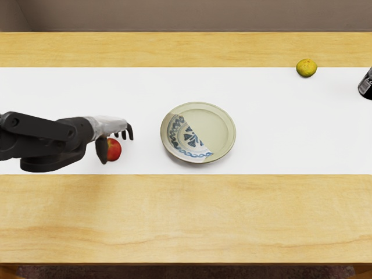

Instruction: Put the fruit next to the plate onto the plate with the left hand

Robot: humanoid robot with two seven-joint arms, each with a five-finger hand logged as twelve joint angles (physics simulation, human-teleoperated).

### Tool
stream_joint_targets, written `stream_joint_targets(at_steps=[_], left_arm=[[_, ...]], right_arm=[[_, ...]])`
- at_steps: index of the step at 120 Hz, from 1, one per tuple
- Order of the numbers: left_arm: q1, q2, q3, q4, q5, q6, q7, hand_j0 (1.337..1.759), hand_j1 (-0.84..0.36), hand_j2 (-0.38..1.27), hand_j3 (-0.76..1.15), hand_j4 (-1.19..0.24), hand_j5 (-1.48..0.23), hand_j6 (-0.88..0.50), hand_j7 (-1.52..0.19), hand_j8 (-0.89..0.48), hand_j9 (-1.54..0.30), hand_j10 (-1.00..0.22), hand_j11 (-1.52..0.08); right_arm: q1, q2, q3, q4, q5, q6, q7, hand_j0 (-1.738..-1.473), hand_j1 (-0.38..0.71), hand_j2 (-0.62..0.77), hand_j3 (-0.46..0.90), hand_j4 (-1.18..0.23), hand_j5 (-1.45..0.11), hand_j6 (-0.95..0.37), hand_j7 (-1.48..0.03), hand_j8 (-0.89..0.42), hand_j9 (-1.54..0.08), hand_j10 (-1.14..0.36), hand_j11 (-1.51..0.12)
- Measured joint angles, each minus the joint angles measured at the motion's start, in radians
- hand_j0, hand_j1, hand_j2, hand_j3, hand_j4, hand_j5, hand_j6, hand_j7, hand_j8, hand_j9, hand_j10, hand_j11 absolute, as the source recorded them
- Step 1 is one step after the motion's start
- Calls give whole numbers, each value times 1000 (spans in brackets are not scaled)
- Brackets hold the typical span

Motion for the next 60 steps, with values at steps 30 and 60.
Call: stream_joint_targets(at_steps=[30,60], left_arm=[[21,-17,3,16,1,7,-1,1658,-221,153,0,-403,-525,-293,-684,-396,-535,-396,-535],[27,-19,6,32,11,5,-14,1658,-296,152,0,-513,-626,-322,-705,-460,-614,-496,-654]], right_arm=[[0,0,0,0,0,0,0,-1658,-312,-6,0,-31,-40,-31,-40,-31,-40,-31,-40],[0,0,0,0,0,0,0,-1658,-312,-6,0,-31,-40,-31,-40,-31,-40,-31,-40]])
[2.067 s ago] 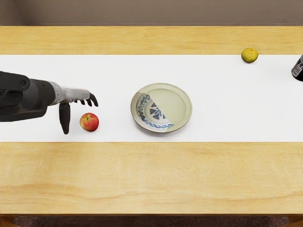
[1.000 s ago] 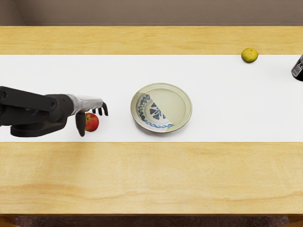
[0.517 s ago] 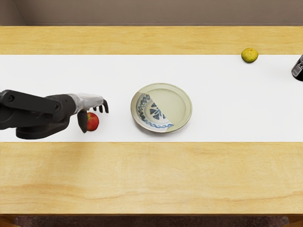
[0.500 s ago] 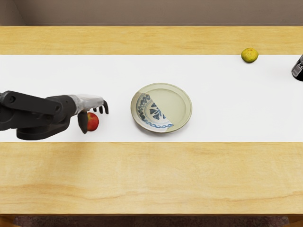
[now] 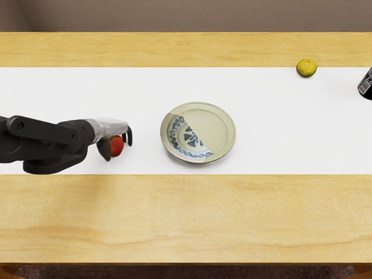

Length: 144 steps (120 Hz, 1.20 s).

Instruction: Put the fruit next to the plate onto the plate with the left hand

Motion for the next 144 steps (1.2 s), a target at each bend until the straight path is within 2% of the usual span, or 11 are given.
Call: stream_joint_targets(at_steps=[4,15,29,41,51,64,90,98,115,144], left_arm=[[0,2,2,2,-2,0,3,1658,-320,145,0,-537,-662,-370,-721,-472,-654,-522,-688],[0,3,5,10,-7,1,9,1657,-354,179,0,-600,-759,-433,-734,-402,-756,-588,-778],[0,4,8,26,-10,0,13,1653,-405,243,0,-691,-913,-342,-898,-317,-912,-521,-926],[-1,4,9,37,-16,-2,14,1645,-485,392,0,-626,-1032,-261,-1008,-240,-1017,-457,-1039],[-4,3,9,41,-19,-3,15,1639,-509,394,0,-566,-1107,-201,-1068,-189,-1071,-411,-1101],[-26,13,8,23,-21,-6,14,1632,-571,503,0,-514,-1152,-159,-1123,-143,-1118,-375,-1156],[-122,34,-11,4,-30,-26,13,1621,-587,501,0,-482,-1208,-117,-1163,-112,-1160,-338,-1214],[-182,36,-26,-7,-53,-42,10,1622,-557,415,0,-497,-1214,-127,-1169,-113,-1166,-341,-1217],[-296,10,-51,-50,-120,-78,6,1625,-512,368,0,-538,-1201,-165,-1171,-147,-1178,-382,-1219],[-324,-132,-134,-80,-221,-129,5,1628,-521,400,0,-527,-1205,-165,-1185,-135,-1190,-376,-1225]], right_arm=[[0,0,0,0,0,0,0,-1658,-312,-6,0,-31,-40,-31,-40,-31,-40,-31,-40],[0,0,0,0,0,0,0,-1658,-312,-6,0,-31,-40,-31,-40,-31,-40,-31,-40],[0,0,0,0,0,0,0,-1658,-312,-6,0,-31,-40,-31,-40,-31,-40,-31,-40],[0,0,0,0,0,0,0,-1658,-312,-6,0,-31,-40,-31,-40,-31,-40,-31,-40],[0,0,0,0,0,0,0,-1658,-312,-6,0,-31,-40,-31,-40,-31,-40,-31,-40],[0,0,0,0,0,0,0,-1658,-312,-6,0,-31,-40,-31,-40,-31,-40,-31,-40],[0,0,0,0,0,0,0,-1658,-312,-6,0,-31,-40,-31,-40,-31,-40,-31,-40],[0,0,0,0,0,0,0,-1658,-312,-6,0,-31,-40,-31,-40,-31,-40,-31,-40],[0,0,0,0,0,0,0,-1658,-312,-6,0,-31,-40,-31,-40,-31,-40,-31,-40],[0,0,0,0,0,0,0,-1658,-312,-6,0,-31,-40,-31,-40,-31,-40,-31,-40]])
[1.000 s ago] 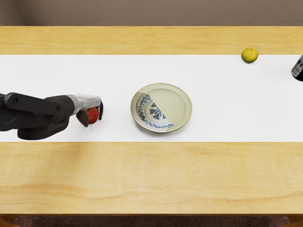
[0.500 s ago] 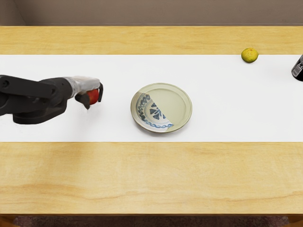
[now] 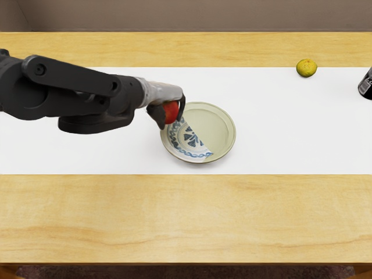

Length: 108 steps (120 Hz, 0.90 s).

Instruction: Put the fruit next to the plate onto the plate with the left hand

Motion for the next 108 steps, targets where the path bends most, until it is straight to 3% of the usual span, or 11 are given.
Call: stream_joint_targets(at_steps=[26,50,108], left_arm=[[0,-80,-62,1,-38,-11,0,1629,-540,429,0,-515,-1209,-157,-1179,-130,-1180,-370,-1223],[15,-161,-67,47,-42,37,7,1629,-547,432,0,-512,-1206,-152,-1173,-126,-1172,-363,-1220],[81,-220,38,143,-31,141,10,1626,-497,368,0,-567,-1169,-189,-1178,-158,-1201,-388,-1237]], right_arm=[[0,0,0,0,0,0,0,-1658,-312,-6,0,-31,-40,-31,-40,-31,-40,-31,-40],[0,0,0,0,0,0,0,-1658,-312,-6,0,-31,-40,-31,-40,-31,-40,-31,-40],[0,0,0,0,0,0,0,-1658,-312,-6,0,-31,-40,-31,-40,-31,-40,-31,-40]])
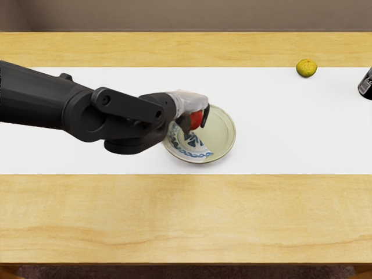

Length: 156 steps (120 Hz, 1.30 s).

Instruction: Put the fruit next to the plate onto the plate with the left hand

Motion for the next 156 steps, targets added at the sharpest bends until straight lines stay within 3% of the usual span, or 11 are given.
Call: stream_joint_targets(at_steps=[12,25,40,52,108,126,156], left_arm=[[8,0,5,22,-2,0,0,1628,-503,378,0,-559,-1164,-185,-1166,-153,-1185,-384,-1217],[14,0,6,38,-7,3,0,1633,-483,414,0,-597,-1050,-256,-1054,-215,-1071,-443,-1100],[17,0,5,46,-10,5,-1,1643,-360,284,0,-549,-855,-426,-856,-369,-863,-591,-893],[19,0,5,49,-12,5,-1,1649,-277,205,0,-493,-734,-458,-730,-386,-734,-630,-754],[21,2,-9,44,-29,-1,-4,1657,-7,70,0,-294,-393,-291,-392,-284,-392,-316,-394],[32,200,-82,21,-73,-16,-9,1658,21,60,0,-272,-359,-271,-359,-268,-359,-283,-360],[148,517,-282,-60,-83,-199,-10,1658,39,54,0,-259,-337,-258,-337,-257,-337,-262,-337]], right_arm=[[0,0,0,0,0,0,0,-1658,-312,-6,0,-31,-40,-31,-40,-31,-40,-31,-40],[0,0,0,0,0,0,0,-1658,-312,-6,0,-31,-40,-31,-40,-31,-40,-31,-40],[0,0,0,0,0,0,0,-1658,-312,-6,0,-31,-40,-31,-40,-31,-40,-31,-40],[0,0,0,0,0,0,0,-1658,-312,-6,0,-31,-40,-31,-40,-31,-40,-31,-40],[0,0,0,0,0,0,0,-1658,-312,-6,0,-31,-40,-31,-40,-31,-40,-31,-40],[0,0,0,0,0,0,0,-1658,-312,-6,0,-31,-40,-31,-40,-31,-40,-31,-40],[0,0,0,0,0,0,0,-1658,-312,-6,0,-31,-40,-31,-40,-31,-40,-31,-40]])
